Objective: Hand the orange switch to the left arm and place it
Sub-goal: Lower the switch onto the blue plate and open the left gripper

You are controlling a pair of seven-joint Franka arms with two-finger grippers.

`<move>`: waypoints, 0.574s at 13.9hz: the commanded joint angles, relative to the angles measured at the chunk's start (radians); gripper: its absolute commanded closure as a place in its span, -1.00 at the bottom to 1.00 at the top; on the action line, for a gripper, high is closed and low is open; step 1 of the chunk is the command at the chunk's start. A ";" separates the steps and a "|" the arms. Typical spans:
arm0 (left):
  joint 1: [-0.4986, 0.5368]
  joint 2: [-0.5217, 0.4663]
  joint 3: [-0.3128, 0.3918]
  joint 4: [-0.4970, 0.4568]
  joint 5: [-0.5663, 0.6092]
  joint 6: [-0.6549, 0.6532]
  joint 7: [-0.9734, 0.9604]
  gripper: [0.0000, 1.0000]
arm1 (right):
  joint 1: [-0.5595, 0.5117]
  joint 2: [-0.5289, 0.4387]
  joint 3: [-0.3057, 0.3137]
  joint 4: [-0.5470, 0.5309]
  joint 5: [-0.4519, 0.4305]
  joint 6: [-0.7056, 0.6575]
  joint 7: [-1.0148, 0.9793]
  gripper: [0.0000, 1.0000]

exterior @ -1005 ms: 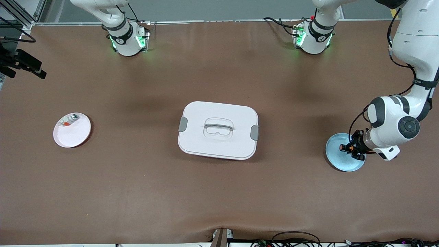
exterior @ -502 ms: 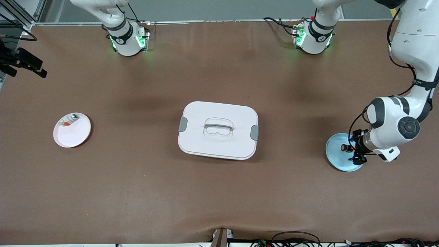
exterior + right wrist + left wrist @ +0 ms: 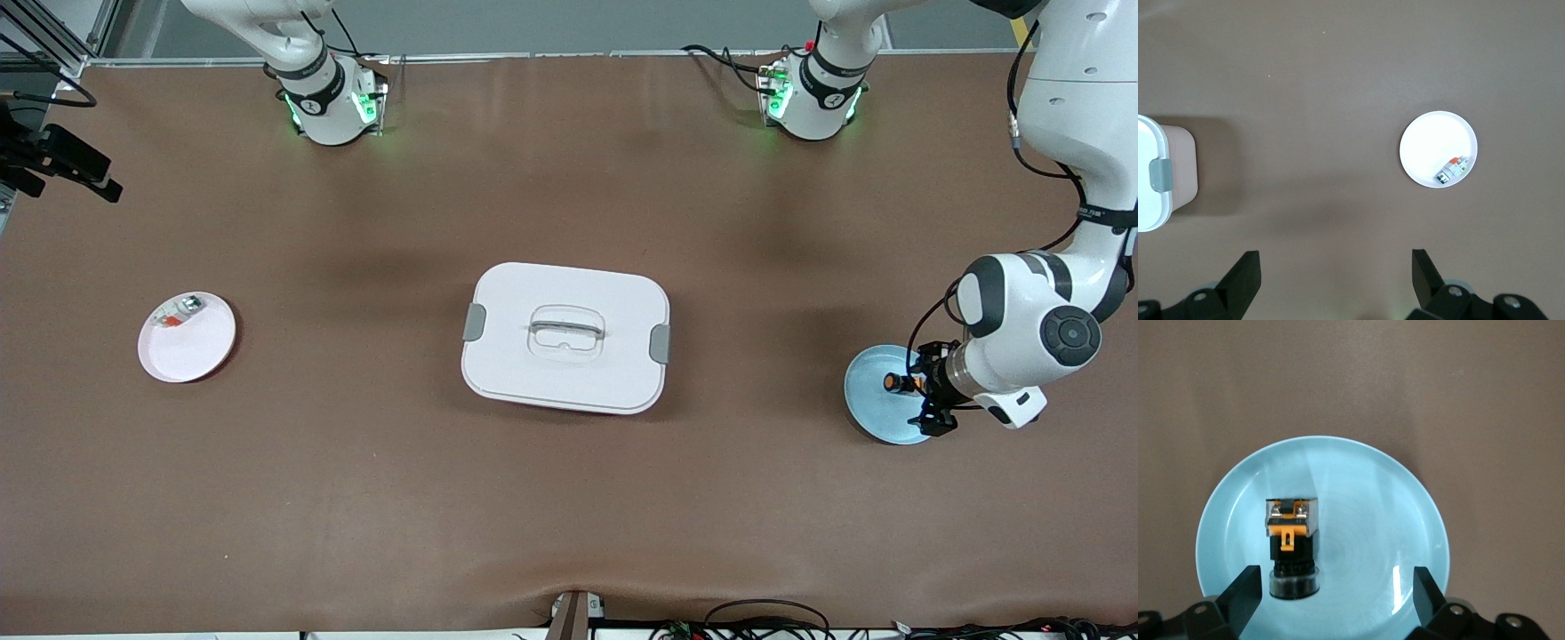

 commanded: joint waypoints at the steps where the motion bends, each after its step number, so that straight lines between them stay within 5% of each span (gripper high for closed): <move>1: -0.024 -0.056 0.003 -0.011 0.011 -0.031 0.039 -1.00 | 0.008 -0.027 -0.006 -0.031 0.016 0.014 0.007 -1.00; 8: -0.053 -0.111 0.009 -0.051 -0.122 -0.034 0.712 -1.00 | 0.014 -0.027 -0.006 -0.028 0.015 0.014 0.007 -1.00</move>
